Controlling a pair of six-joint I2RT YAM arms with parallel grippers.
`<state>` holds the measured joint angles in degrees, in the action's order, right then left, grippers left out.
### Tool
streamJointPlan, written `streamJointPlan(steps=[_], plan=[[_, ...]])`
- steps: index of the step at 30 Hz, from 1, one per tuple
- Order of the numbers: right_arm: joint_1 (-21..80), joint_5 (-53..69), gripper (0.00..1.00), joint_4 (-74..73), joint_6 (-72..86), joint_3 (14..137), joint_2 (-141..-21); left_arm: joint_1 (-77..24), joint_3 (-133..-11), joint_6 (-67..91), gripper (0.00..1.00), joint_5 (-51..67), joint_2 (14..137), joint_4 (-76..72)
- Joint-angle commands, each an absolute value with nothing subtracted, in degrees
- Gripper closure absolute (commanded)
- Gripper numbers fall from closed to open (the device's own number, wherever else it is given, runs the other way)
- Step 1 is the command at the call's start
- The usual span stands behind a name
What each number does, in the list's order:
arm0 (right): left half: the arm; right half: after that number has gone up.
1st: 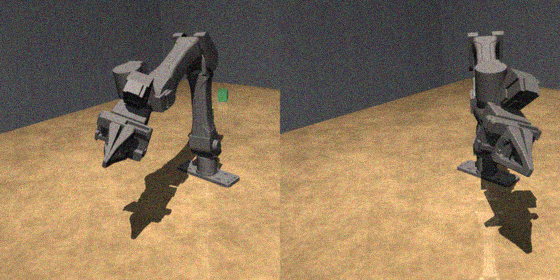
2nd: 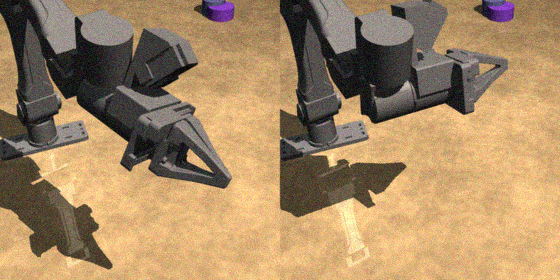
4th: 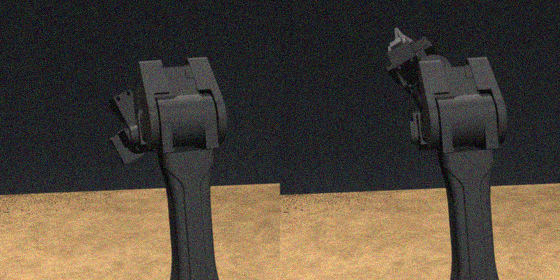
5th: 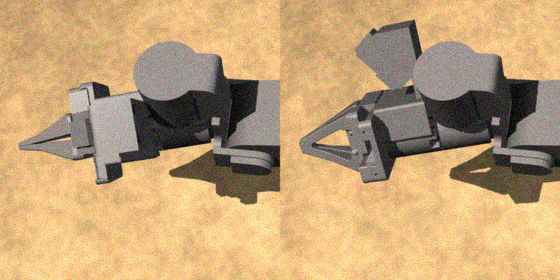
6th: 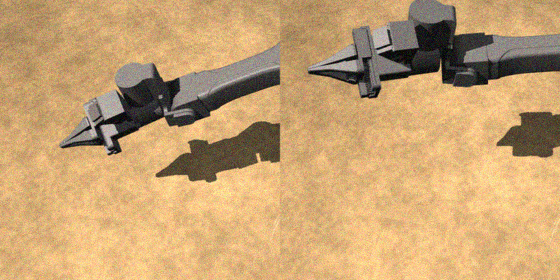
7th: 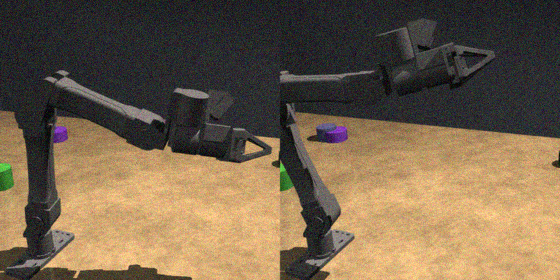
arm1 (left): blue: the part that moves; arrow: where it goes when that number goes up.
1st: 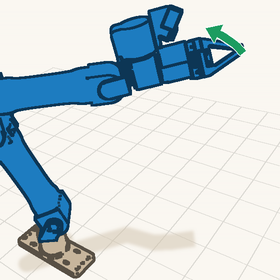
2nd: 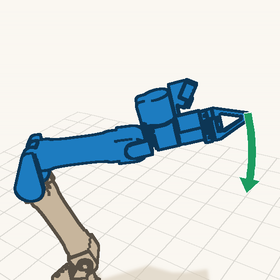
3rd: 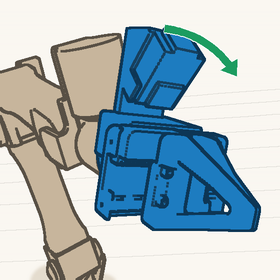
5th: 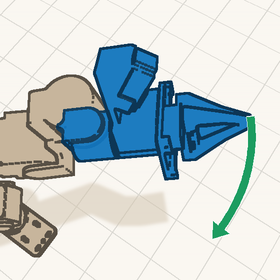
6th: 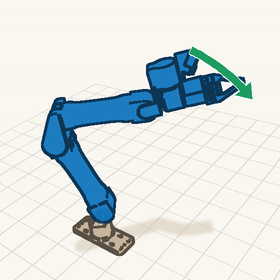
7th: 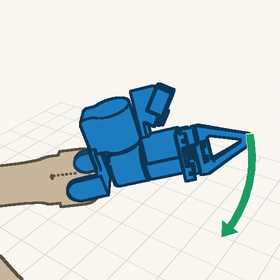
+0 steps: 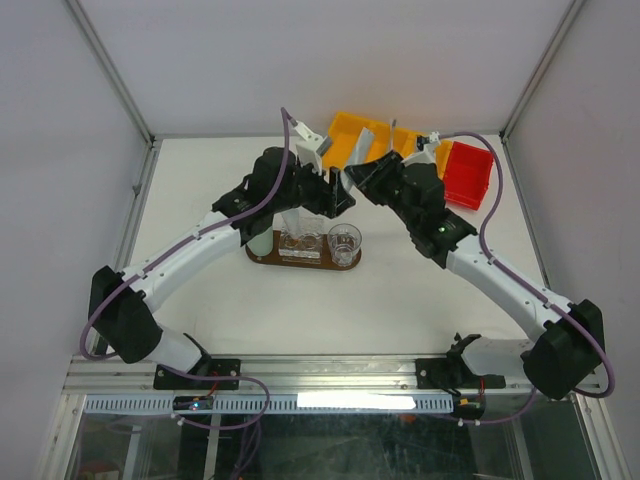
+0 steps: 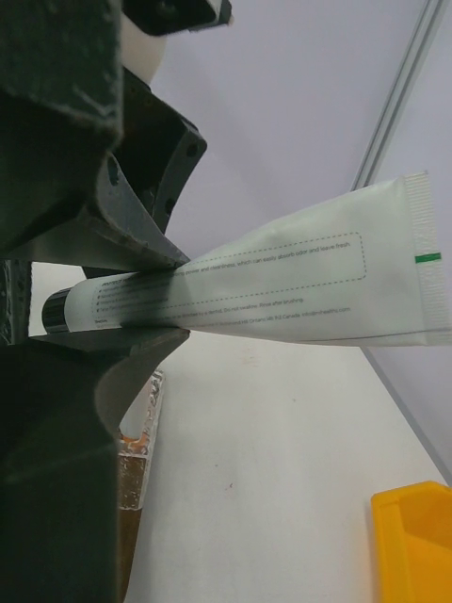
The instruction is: Prepare toiletry sets of a toothbrush and toothpaste on the tray
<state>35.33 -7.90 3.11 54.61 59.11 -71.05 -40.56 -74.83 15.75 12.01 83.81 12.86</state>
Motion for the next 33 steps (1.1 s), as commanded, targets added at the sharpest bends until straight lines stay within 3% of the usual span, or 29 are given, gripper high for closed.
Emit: streamJointPlan(steps=[1,10,14,16,19,24,28,33], plan=[[36.19,-8.49,0.70,9.08,56.17,59.06,-68.81,-41.04,-77.26,14.76,0.40,10.87,84.15,13.29],[36.61,-7.47,0.69,9.79,55.23,58.29,-68.62,-40.96,-77.05,13.58,0.69,9.59,82.94,13.34],[36.52,-5.88,0.59,8.29,52.79,58.67,-68.01,-41.03,-76.46,12.52,0.79,10.86,82.35,12.15],[36.37,-4.44,0.32,5.30,47.40,59.63,-67.19,-40.89,-75.74,12.53,0.84,11.81,82.32,11.08],[35.13,-2.76,0.14,1.22,41.23,60.90,-64.67,-40.65,-74.80,12.02,0.87,13.73,79.76,9.42],[25.78,10.62,0.11,-4.71,29.71,63.78,-61.50,-37.95,-73.73,13.42,0.85,20.23,79.01,6.33],[18.15,20.79,0.11,-8.26,24.83,65.54,-60.64,-34.55,-72.62,17.70,1.00,27.48,79.72,2.28],[10.03,27.96,0.11,-6.83,25.91,63.20,-59.27,-31.24,-72.23,23.31,1.00,32.66,81.46,-0.82]])
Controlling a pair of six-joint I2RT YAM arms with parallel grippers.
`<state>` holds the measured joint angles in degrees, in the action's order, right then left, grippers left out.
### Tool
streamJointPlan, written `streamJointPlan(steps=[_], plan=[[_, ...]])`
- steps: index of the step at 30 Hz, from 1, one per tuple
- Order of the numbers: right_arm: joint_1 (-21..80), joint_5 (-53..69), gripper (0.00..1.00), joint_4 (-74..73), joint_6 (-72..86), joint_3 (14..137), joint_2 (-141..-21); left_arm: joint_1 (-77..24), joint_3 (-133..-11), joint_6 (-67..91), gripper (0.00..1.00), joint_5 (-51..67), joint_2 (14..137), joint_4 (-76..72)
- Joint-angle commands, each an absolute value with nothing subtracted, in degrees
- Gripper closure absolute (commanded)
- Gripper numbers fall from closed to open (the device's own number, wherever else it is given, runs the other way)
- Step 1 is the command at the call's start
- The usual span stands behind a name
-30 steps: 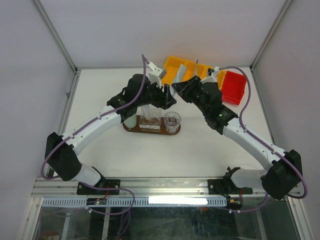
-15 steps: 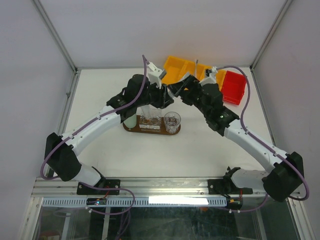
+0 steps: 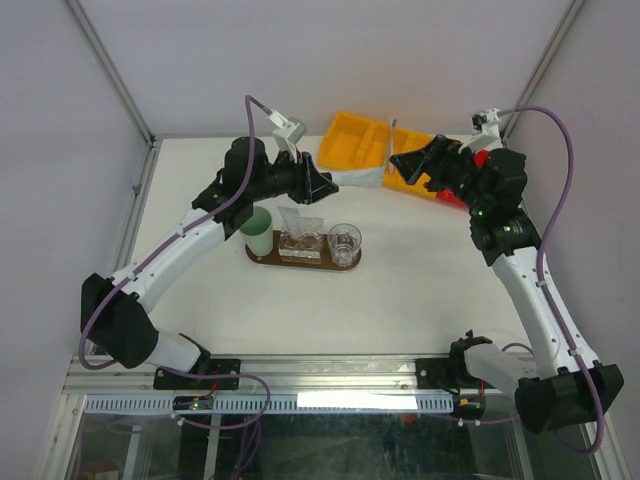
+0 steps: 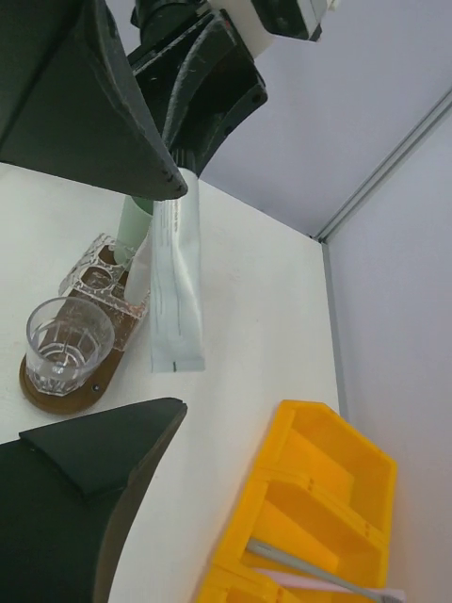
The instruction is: Prepare toiletry sets of a toothbrush and toothpaste on the tray
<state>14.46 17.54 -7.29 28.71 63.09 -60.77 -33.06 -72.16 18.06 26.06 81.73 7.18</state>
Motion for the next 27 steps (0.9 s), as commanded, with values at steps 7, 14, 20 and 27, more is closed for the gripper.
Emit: streamJointPlan(steps=[7,14,20,27], plan=[[1.32,45.52,0.11,8.74,40.10,54.19,-61.19,-27.96,-67.39,33.88,1.00,38.96,81.48,-12.24],[1.99,45.29,0.14,44.16,66.13,42.87,-64.63,-26.26,-61.34,45.35,1.00,42.29,79.36,-28.12],[9.33,35.53,0.24,52.62,71.41,41.62,-68.40,-25.00,-57.64,54.13,1.00,44.41,78.67,-38.74],[11.20,26.38,0.34,54.87,73.99,39.29,-67.78,-22.85,-55.49,59.49,1.00,45.16,78.38,-45.71]])
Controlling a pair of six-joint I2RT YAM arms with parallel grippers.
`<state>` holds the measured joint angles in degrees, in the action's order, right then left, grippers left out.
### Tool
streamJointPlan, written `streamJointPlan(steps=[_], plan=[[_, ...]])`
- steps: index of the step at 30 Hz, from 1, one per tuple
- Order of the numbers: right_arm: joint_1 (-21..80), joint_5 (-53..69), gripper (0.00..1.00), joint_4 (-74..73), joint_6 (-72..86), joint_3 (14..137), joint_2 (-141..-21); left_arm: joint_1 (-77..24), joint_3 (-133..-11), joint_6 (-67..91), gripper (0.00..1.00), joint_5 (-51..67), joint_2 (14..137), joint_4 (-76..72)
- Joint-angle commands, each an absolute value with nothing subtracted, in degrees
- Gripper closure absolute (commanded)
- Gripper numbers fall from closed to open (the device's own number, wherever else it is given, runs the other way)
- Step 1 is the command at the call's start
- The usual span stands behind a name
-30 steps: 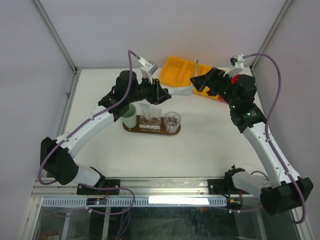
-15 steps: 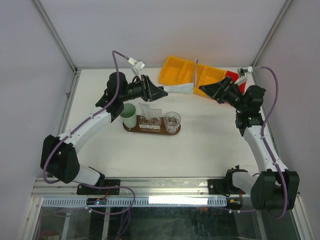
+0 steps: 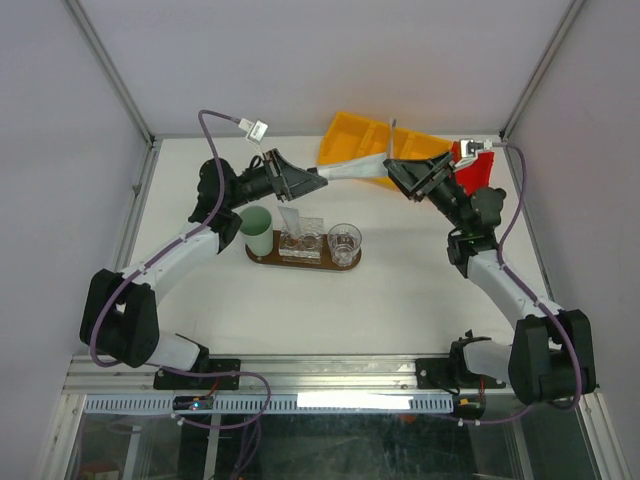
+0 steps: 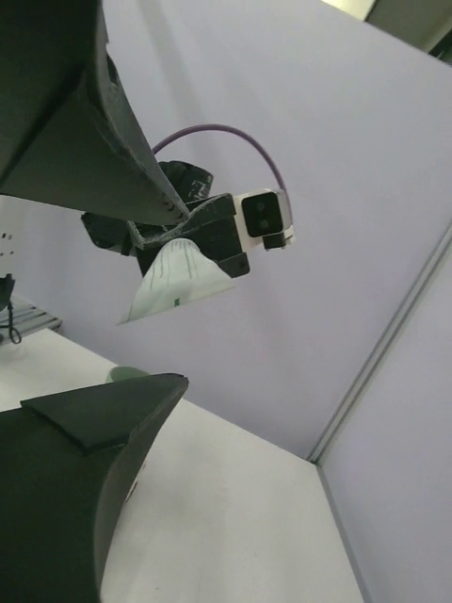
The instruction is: Prepare toiletry sets of a toothbrush and toothpaste on the tray
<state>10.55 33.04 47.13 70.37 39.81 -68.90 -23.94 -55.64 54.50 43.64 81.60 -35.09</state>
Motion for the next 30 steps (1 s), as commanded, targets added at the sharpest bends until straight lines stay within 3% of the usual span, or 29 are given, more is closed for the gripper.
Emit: streamJointPlan(steps=[1,9,18,21,25,26,27,30], plan=[[11.61,25.73,0.37,55.82,74.66,38.98,-68.04,-22.61,-55.12,60.28,1.00,45.07,78.32,-46.95],[17.85,21.19,0.46,64.25,75.08,39.15,-73.07,-21.40,-54.05,63.44,1.00,45.44,79.05,-51.07],[21.64,16.97,0.69,69.20,76.13,41.08,-77.60,-21.32,-53.61,63.92,1.00,45.35,79.21,-51.85],[22.21,16.58,0.77,70.50,76.86,40.75,-77.93,-21.18,-53.77,63.61,1.00,45.48,79.36,-51.39],[21.75,17.02,0.98,71.23,75.67,40.52,-77.72,-20.98,-54.17,61.62,1.00,45.48,78.86,-49.23],[21.18,17.95,1.00,70.88,75.19,40.73,-77.70,-20.82,-54.40,60.62,0.93,45.44,78.55,-47.98],[20.21,19.48,1.00,70.74,74.93,41.04,-77.70,-20.59,-54.60,59.49,0.79,45.26,78.14,-45.86],[16.81,24.42,1.00,70.30,73.44,42.09,-77.32,-19.46,-55.11,54.82,0.32,43.24,76.17,-40.36]])
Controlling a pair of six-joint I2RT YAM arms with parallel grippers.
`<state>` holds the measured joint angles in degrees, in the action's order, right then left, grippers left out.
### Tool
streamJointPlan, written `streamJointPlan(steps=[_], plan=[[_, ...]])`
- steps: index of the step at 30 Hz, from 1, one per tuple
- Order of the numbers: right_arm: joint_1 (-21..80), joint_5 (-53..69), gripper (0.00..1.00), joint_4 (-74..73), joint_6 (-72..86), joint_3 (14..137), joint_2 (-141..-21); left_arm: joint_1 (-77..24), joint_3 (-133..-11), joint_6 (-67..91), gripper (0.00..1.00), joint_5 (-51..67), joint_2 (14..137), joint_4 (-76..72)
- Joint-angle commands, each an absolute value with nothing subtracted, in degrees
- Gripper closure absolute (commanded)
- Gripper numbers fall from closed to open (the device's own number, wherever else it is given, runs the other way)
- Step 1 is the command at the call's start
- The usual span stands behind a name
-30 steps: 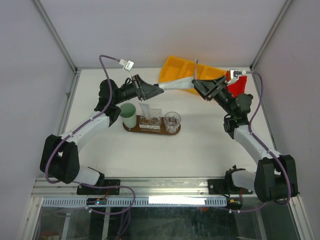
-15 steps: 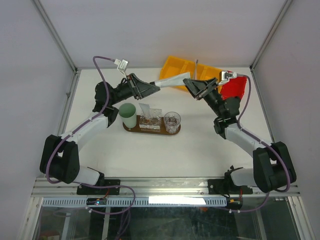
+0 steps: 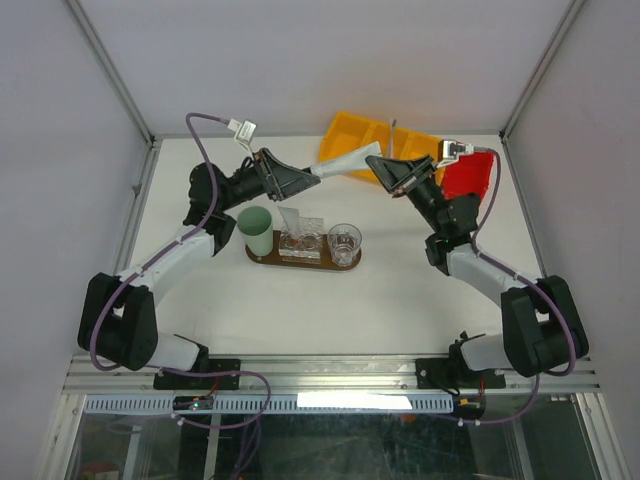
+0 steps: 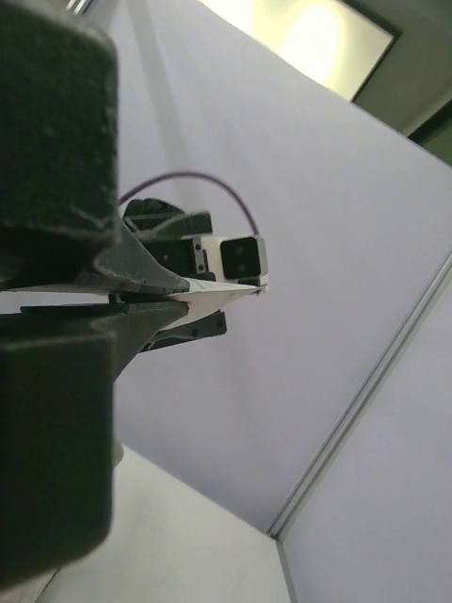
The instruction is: Prepare toiletry sets of a toothbrush and toothpaste on the tray
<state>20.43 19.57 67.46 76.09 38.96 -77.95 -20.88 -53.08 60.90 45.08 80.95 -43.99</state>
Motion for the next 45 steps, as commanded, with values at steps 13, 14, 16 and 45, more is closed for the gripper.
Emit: streamJointPlan(steps=[13,14,16,45], plan=[[10.77,47.69,1.00,31.04,53.55,60.01,-73.61,-6.77,-58.84,42.87,0.01,38.71,71.99,-26.25],[11.16,57.16,1.00,25.27,28.35,60.96,-73.12,-5.72,-58.94,42.67,0.01,38.63,71.99,-25.93],[13.26,59.50,1.00,15.19,11.27,63.23,-72.31,-3.87,-58.91,42.64,0.01,38.33,71.90,-25.74],[35.84,43.00,1.00,-16.15,-36.12,81.46,-86.15,2.95,-58.96,42.94,0.01,39.38,72.77,-26.21]])
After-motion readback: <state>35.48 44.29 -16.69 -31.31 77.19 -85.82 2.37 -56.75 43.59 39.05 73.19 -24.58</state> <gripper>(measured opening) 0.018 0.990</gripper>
